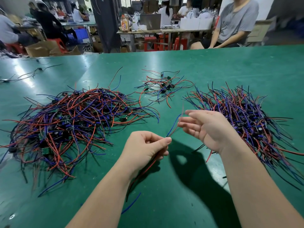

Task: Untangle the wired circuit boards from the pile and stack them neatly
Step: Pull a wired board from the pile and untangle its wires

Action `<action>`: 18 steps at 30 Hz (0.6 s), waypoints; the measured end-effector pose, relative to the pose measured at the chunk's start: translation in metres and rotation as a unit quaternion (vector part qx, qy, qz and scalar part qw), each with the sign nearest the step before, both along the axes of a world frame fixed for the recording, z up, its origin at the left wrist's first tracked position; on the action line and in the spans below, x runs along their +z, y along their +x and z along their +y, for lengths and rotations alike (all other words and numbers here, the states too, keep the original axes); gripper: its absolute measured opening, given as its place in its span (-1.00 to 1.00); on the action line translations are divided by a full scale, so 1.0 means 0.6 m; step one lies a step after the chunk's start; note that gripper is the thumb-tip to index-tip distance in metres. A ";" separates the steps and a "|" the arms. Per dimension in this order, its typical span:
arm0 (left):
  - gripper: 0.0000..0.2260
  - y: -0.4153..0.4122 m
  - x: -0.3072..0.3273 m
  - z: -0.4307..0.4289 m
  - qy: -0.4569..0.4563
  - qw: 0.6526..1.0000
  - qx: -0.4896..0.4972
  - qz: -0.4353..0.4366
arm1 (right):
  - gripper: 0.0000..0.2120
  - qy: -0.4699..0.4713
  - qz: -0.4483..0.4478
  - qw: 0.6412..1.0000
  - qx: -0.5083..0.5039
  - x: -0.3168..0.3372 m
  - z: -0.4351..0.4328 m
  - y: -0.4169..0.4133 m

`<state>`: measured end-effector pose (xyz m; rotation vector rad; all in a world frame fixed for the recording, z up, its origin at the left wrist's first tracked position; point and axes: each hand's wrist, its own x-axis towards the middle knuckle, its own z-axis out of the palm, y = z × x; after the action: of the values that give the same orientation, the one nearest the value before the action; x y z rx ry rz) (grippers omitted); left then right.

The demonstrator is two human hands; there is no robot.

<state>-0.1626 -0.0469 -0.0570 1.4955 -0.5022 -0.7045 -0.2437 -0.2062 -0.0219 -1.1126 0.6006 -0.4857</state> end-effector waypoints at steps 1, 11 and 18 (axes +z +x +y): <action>-0.85 0.000 0.000 0.000 -0.001 1.000 0.001 -0.001 | -0.93 -0.008 0.013 1.000 0.026 -0.002 0.006 0.001; -0.87 0.001 -0.008 -0.002 0.039 0.998 -0.009 -0.043 | -0.87 -0.092 0.081 0.987 0.100 -0.014 0.050 0.014; -0.85 -0.004 -0.007 -0.002 0.042 0.997 -0.059 0.005 | -0.82 -0.050 -0.030 0.995 -0.077 -0.001 0.000 0.002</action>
<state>-0.1650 -0.0484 -0.0615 1.5485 -0.5629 -0.8332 -0.2425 -0.2060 -0.0227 -1.1478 0.6170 -0.6875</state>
